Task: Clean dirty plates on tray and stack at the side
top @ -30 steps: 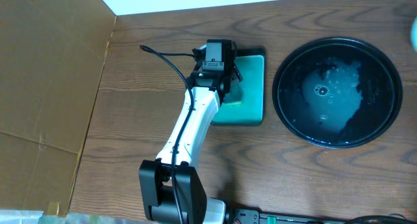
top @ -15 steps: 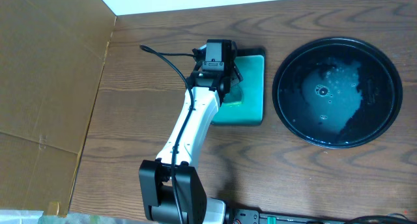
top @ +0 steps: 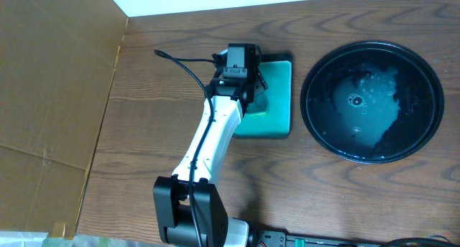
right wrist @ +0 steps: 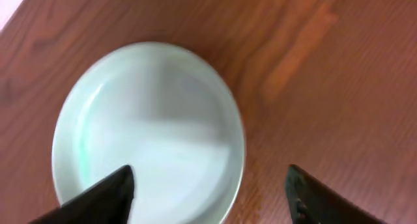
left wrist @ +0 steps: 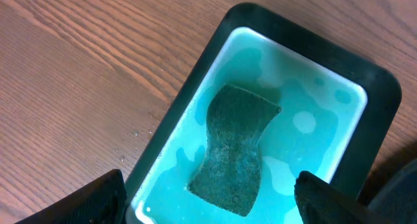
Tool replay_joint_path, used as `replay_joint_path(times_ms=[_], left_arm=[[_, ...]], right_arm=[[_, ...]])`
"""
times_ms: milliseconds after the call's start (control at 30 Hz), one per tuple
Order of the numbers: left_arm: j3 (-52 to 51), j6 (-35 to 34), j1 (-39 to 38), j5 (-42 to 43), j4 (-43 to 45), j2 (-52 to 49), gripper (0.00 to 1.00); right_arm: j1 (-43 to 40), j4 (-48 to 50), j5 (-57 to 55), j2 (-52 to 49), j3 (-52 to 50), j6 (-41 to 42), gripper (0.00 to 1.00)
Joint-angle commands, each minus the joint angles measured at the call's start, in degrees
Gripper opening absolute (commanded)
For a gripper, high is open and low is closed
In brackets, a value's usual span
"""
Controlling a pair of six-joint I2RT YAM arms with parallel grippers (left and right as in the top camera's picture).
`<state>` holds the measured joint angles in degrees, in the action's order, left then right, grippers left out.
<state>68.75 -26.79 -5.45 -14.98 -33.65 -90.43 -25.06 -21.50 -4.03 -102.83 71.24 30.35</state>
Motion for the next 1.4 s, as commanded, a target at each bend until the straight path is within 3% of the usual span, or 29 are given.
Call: replay_joint_path(times_ms=[0,300,633,800,1033,1367], left_arm=[[-0.26,0.13,0.04,-0.72,-0.17,-0.17,0.84],[-0.26,0.13,0.02,-0.72,-0.17,-0.17,0.84],[-0.26,0.13,0.02,-0.72,-0.17,-0.17,0.84],[-0.26,0.13,0.04,-0.72,-0.17,-0.17,0.84],[-0.26,0.13,0.02,-0.72,-0.17,-0.17,0.84],[-0.26,0.15,0.02,-0.72,-0.20,-0.17,0.84]], right_arm=[[-0.09,-2.27,5.79,2.32,0.24,-3.87,0.80],[5.22,-16.35,3.85,16.96,0.24,-8.28,0.88],[27.61,-27.08,-2.23,36.20,-0.24,-14.82,0.84],[36.63,-32.57,-9.44,41.99,-0.24,-14.75,0.94],[39.32,-42.01,-5.31,45.86,-0.24,-14.56,0.99],[39.30,-42.62,-5.33,45.44,-0.24,-14.56,0.99]])
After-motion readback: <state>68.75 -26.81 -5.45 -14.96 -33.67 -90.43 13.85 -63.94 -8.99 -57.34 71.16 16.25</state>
